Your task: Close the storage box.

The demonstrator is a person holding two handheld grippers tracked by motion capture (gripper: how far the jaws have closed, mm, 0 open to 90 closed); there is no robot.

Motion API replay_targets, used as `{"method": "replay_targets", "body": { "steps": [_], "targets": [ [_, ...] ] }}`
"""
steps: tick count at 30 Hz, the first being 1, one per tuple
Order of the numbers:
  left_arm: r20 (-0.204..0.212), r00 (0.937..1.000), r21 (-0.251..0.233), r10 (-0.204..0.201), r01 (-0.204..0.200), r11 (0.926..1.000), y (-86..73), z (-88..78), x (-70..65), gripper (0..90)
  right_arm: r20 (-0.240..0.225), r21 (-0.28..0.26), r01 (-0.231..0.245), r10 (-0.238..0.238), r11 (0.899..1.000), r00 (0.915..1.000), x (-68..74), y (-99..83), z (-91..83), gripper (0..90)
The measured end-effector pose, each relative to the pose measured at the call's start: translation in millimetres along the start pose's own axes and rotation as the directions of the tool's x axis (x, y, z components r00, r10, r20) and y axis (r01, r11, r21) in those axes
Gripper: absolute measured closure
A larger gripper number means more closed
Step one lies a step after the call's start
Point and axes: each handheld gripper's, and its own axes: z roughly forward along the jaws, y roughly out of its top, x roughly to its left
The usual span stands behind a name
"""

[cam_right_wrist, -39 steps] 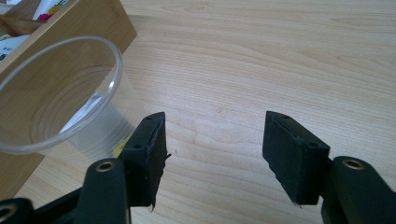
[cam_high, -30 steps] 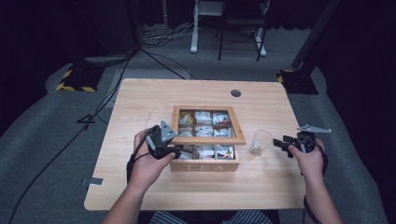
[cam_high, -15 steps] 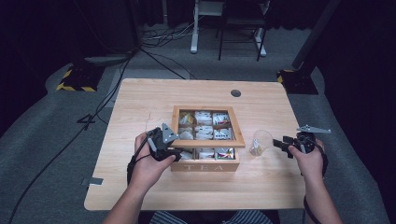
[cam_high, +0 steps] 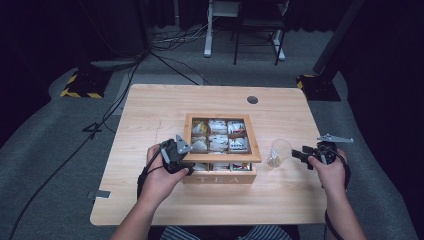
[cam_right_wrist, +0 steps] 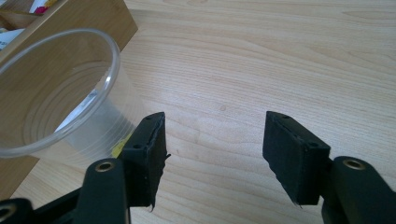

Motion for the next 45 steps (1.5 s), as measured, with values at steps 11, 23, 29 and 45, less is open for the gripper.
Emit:
{"method": "replay_targets", "body": {
  "steps": [11,23,29,45],
  "targets": [
    [0.025,0.9996,0.053,0.012,-0.013,0.9985,-0.8,3.5,-3.8,34.3,0.0,0.004,-0.003,0.003,1.0,1.0,-0.5,-0.5,-0.2,40.4],
    [0.065,0.9979,0.109,-0.001,-0.006,0.9941,-2.4,3.2,-5.9,29.7,-0.005,0.007,0.001,-0.001,1.0,1.0,0.7,-0.1,1.8,40.2],
    [0.081,0.9967,0.125,-0.007,-0.003,0.9921,-3.5,1.6,-6.1,29.3,-0.008,0.009,0.003,-0.003,1.0,1.0,1.0,0.5,3.2,40.0],
    [0.14,0.9893,0.17,-0.041,0.017,0.9853,-13.4,7.3,-5.1,27.9,-0.026,0.018,0.011,-0.011,1.0,0.9996,2.9,5.3,10.8,39.2]
  ]
}}
